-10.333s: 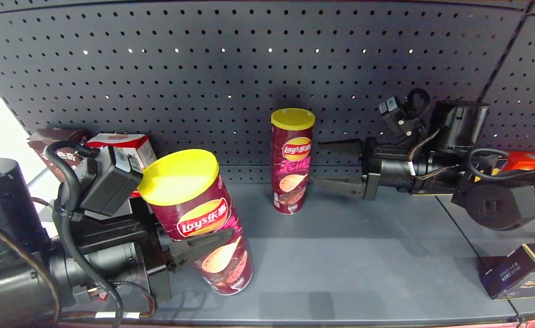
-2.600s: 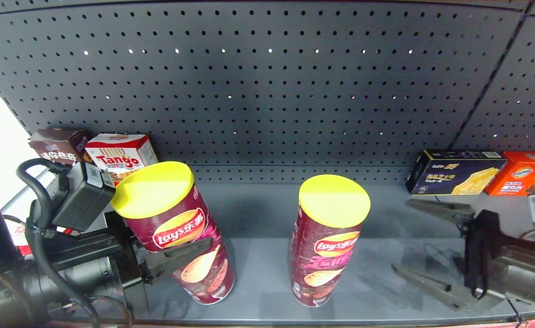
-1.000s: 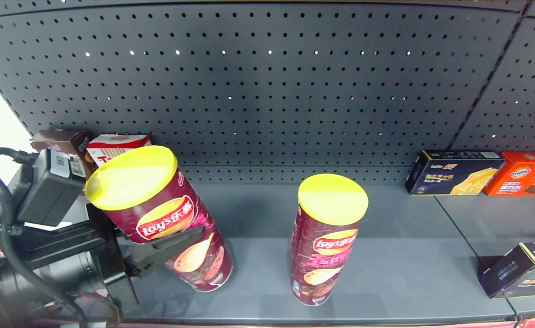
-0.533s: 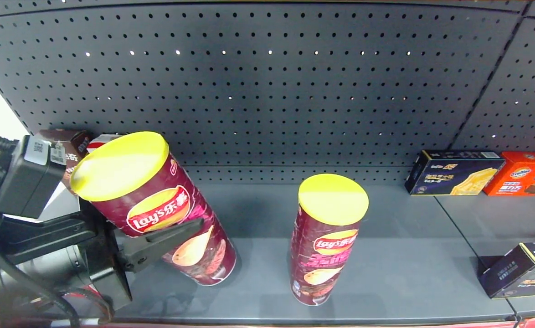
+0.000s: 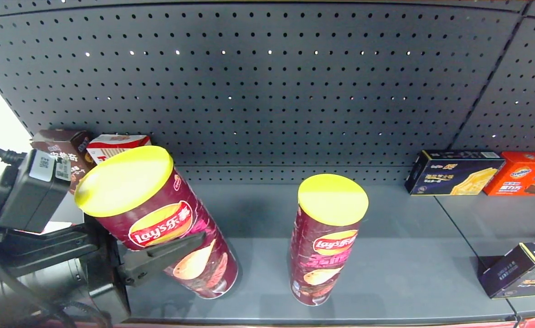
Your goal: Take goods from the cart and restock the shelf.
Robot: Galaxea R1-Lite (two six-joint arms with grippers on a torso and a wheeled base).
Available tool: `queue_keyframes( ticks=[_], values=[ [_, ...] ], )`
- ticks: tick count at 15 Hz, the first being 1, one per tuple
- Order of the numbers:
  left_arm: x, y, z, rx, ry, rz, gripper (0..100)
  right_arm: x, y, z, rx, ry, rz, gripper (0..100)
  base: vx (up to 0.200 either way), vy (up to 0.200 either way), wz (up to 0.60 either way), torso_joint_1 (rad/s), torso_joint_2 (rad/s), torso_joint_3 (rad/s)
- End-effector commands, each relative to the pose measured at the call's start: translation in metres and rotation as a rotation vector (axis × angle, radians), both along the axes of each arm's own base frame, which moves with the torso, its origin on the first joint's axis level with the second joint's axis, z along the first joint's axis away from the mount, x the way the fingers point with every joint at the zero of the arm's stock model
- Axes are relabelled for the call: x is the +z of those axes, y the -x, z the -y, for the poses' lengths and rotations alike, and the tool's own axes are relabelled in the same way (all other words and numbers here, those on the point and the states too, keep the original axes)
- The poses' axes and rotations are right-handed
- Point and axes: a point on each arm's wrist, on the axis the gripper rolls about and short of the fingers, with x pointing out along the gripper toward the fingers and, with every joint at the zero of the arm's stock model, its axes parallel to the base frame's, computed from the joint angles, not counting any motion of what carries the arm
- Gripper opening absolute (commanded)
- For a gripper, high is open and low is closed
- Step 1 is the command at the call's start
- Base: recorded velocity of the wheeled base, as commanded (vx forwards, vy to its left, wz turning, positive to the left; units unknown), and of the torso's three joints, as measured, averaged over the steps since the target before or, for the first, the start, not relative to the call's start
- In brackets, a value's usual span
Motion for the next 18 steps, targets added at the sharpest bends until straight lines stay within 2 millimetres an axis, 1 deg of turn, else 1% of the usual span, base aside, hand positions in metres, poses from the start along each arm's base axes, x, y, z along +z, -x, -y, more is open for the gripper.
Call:
queue_keyframes(
  ticks=[1, 3, 5, 6, 7, 8, 13, 15, 17, 18],
  values=[
    [0.001, -0.001, -0.001, 0.005, 0.002, 0.003, 0, 0.0, -0.001, 0.0, 0.008, 0.002, -0.008, 100, 0.0, 0.0, 0.0, 0.0, 0.0, 0.0],
    [0.001, -0.001, -0.001, 0.005, 0.003, 0.002, 0, 0.0, -0.001, 0.0, 0.006, 0.002, -0.008, 100, 0.0, 0.0, 0.0, 0.0, 0.0, 0.0],
    [0.002, -0.003, 0.001, 0.003, 0.003, 0.002, 0, 0.0, -0.001, -0.002, -0.091, 0.002, -0.011, 100, 0.0, 0.0, 0.0, 0.0, 0.0, 0.0],
    [-0.001, -0.004, 0.001, 0.003, -0.003, -0.008, 0, -0.001, 0.002, -0.003, -0.194, -0.004, 0.027, 100, 0.0, 0.0, 0.0, 0.0, 0.0, 0.0],
    [-0.001, -0.004, 0.001, 0.003, -0.004, -0.007, 0, -0.002, 0.006, -0.003, -0.204, -0.012, 0.075, 100, 0.0, 0.0, 0.0, 0.0, 0.0, 0.0],
    [-0.003, -0.003, 0.001, 0.002, -0.007, -0.015, 0, -0.002, 0.007, -0.003, -0.201, -0.013, 0.086, 100, 0.0, 0.0, 0.0, 0.0, 0.0, 0.0],
    [-0.001, -0.004, 0.001, 0.002, -0.003, -0.017, 0, -0.002, 0.007, -0.003, -0.203, -0.013, 0.086, 100, 0.0, 0.0, 0.0, 0.0, 0.0, 0.0],
    [0.003, -0.005, 0.002, 0.002, 0.002, -0.006, 0, -0.002, 0.007, -0.003, -0.201, -0.013, 0.086, 100, 0.0, 0.0, 0.0, 0.0, 0.0, 0.0],
    [0.015, -0.02, 0.006, 0.065, 0.015, 0.018, 0, -0.002, 0.007, -0.003, -0.203, -0.013, 0.086, 100, 0.0, 0.0, 0.0, 0.0, 0.0, 0.0],
    [0.018, -0.028, 0.009, 0.113, 0.015, 0.021, 0, -0.002, 0.007, -0.003, -0.203, -0.013, 0.086, 100, 0.0, 0.0, 0.0, 0.0, 0.0, 0.0]
  ],
)
